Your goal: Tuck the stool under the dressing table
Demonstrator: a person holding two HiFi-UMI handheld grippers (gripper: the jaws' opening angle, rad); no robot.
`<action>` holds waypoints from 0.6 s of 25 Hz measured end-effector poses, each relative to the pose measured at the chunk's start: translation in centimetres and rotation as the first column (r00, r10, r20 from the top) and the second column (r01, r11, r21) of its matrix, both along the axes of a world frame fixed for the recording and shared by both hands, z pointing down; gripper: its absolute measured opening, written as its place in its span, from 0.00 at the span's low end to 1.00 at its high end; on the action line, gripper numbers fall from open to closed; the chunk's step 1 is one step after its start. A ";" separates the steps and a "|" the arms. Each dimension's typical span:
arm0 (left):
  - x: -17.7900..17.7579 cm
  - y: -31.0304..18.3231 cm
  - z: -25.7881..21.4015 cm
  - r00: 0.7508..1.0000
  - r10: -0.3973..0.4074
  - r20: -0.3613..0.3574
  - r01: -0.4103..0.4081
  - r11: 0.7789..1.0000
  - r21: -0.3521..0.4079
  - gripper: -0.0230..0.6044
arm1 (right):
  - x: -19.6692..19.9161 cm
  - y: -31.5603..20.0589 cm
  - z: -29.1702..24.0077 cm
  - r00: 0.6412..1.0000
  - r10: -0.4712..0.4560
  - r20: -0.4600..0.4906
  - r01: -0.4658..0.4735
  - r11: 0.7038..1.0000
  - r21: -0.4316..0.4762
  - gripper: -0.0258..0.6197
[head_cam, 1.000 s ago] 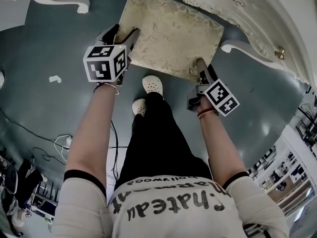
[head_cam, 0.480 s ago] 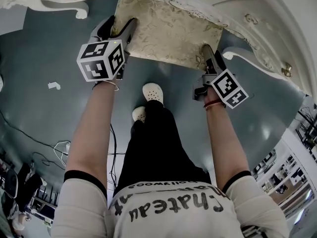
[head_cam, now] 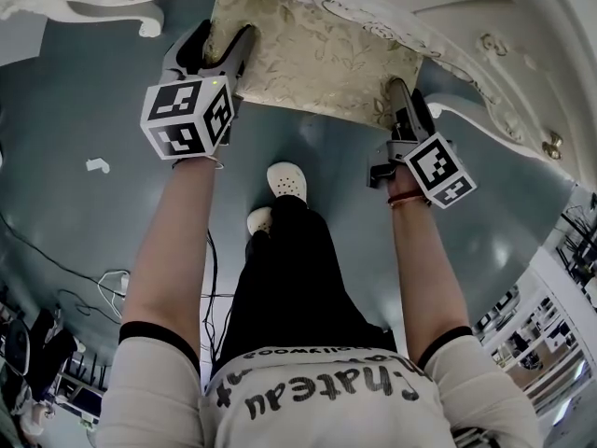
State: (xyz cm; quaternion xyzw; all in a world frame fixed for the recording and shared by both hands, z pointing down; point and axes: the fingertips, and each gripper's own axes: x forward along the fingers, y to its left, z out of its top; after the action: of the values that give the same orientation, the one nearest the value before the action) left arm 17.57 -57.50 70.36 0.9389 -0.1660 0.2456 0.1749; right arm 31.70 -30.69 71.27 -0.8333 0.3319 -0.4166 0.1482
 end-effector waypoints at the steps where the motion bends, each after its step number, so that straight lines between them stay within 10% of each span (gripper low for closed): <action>1: 0.3 -0.3 -0.1 1.000 0.001 -0.001 -0.001 1.000 0.020 0.48 | 0.2 -0.2 0.0 1.000 0.005 0.001 -0.005 1.000 0.008 0.44; 15: 3.6 -3.2 -1.2 0.999 0.035 -0.030 -0.027 0.974 0.226 0.44 | 2.7 -2.8 -0.4 0.997 0.049 -0.066 -0.047 0.998 0.035 0.40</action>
State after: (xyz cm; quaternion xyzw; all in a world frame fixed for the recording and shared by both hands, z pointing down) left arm 21.20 -60.66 69.19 0.9592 -0.1751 0.2121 0.0660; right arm 34.40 -33.50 70.88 -0.8519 0.3234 -0.3791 0.1610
